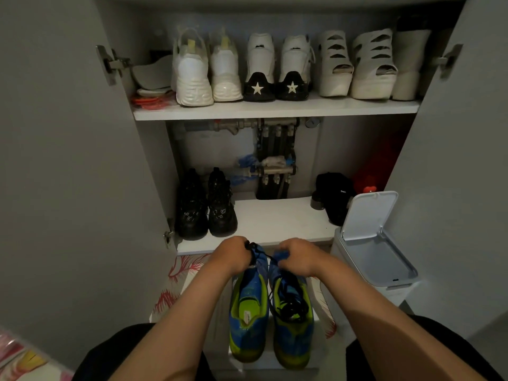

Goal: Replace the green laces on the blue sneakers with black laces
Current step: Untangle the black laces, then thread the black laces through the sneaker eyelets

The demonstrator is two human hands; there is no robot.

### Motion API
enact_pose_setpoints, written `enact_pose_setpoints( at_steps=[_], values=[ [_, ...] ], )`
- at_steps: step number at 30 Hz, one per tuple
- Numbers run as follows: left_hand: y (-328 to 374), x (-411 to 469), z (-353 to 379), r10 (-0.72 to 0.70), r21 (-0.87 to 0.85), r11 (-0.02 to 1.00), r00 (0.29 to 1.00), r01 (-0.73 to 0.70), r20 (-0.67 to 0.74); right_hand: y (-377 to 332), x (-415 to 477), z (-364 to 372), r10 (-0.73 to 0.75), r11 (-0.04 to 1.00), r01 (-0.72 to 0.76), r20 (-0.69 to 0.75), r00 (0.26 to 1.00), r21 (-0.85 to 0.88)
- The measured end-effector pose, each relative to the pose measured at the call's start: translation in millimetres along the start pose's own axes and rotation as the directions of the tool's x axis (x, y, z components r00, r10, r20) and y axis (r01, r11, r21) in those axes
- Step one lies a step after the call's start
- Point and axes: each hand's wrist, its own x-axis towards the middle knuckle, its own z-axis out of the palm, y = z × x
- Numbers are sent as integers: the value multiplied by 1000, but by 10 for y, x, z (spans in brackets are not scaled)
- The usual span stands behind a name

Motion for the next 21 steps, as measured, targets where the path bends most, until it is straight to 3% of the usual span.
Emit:
enact_pose_setpoints(
  at_steps=[2,4,8,12,15,19,21],
  values=[
    [10,12,-7,20,-14,1000,1000,-20,8,53,-121,22,-33,987,57,160,987,-149],
    [45,22,-4,46,-34,998,999,-46,9,121,-221,63,-68,977,108,208,976,-186],
    [154,33,12,104,-101,990,994,-102,21,205,-339,32,-152,978,165,110,982,-125],
    [248,18,37,137,-127,983,990,-134,15,177,-482,201,-225,931,233,62,972,-280],
    [286,-1,49,137,-145,981,990,-132,25,158,-546,375,-199,945,178,-51,979,-276],
    [297,-54,66,143,-136,981,989,-137,39,181,-542,437,-249,916,205,-87,965,-346],
    [294,-79,54,141,-135,982,989,-135,41,198,-541,370,-304,836,234,-63,951,-496]
  ],
)
